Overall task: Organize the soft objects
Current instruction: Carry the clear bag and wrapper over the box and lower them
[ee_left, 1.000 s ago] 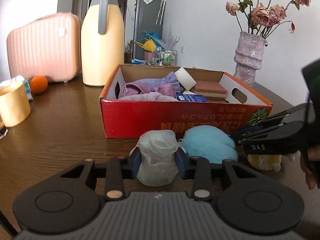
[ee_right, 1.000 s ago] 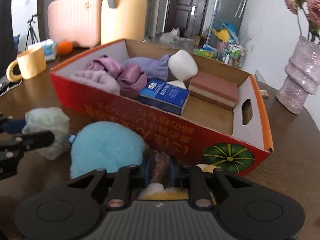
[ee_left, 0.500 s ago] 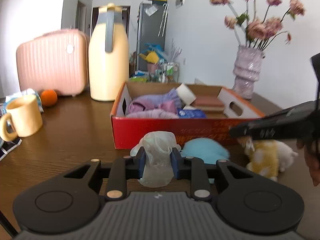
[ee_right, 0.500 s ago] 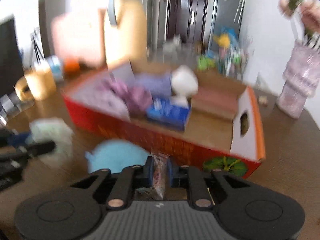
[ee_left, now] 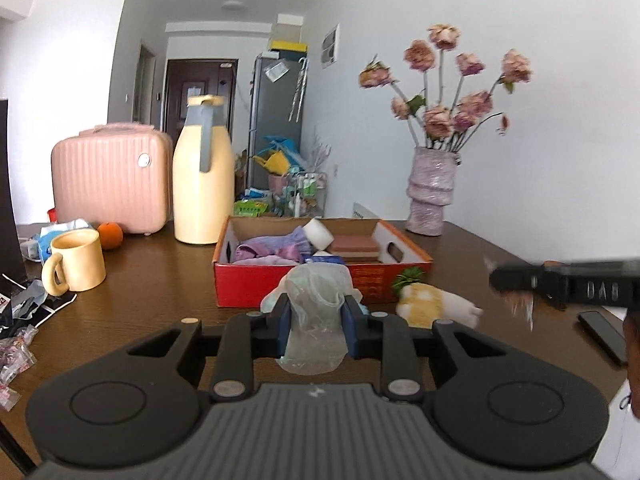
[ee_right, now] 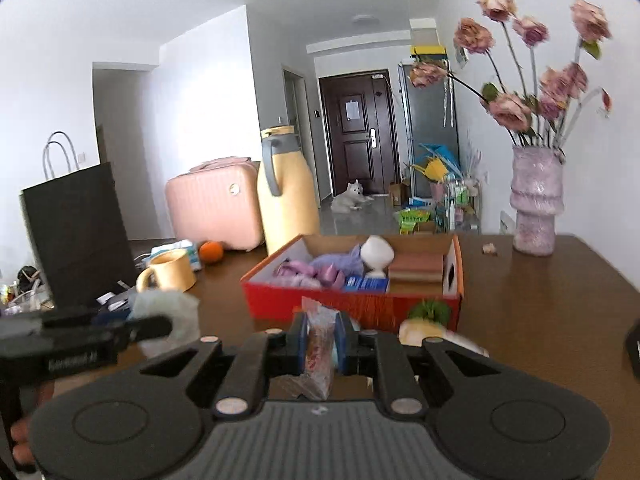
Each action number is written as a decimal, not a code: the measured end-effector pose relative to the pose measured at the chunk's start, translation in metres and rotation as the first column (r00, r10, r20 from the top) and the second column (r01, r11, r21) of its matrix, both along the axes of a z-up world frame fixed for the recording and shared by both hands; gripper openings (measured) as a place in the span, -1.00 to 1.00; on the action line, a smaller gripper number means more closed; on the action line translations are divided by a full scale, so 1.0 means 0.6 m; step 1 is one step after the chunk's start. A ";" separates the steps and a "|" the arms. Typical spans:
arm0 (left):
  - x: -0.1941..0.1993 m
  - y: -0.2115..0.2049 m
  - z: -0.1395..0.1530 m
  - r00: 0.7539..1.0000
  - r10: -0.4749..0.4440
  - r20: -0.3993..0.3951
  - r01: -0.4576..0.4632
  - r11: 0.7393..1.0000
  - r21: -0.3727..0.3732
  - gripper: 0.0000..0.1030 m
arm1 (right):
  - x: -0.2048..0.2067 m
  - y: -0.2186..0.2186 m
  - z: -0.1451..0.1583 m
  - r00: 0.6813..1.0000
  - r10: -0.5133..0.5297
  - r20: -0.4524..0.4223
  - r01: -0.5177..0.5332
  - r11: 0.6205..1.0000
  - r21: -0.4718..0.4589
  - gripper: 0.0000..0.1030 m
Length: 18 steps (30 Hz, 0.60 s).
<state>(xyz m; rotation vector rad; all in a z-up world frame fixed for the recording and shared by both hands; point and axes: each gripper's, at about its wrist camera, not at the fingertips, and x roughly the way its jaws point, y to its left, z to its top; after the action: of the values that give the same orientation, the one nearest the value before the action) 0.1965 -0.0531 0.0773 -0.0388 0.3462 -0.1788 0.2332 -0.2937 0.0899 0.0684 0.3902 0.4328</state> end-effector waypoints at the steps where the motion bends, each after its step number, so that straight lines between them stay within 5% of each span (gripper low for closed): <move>1: -0.010 -0.004 0.003 1.000 -0.005 0.005 0.005 1.000 -0.001 -0.48 | -0.020 -0.005 -0.005 1.000 0.002 -0.009 -0.002 1.000 0.009 -0.73; 11: -0.012 -0.024 0.013 0.999 -0.039 0.013 0.040 0.999 -0.016 -0.48 | -0.066 -0.023 -0.019 1.000 0.006 -0.011 -0.006 0.999 0.044 -0.73; 18: 0.179 -0.023 0.034 0.995 -0.082 -0.054 0.075 0.991 -0.111 -0.48 | 0.045 0.001 -0.027 0.998 0.040 -0.043 -0.039 0.999 0.002 -0.73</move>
<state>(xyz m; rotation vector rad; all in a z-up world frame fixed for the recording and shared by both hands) 0.3041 -0.0668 0.0978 -0.1388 0.3968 -0.2750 0.2599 -0.2931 0.0738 0.0714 0.4339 0.4712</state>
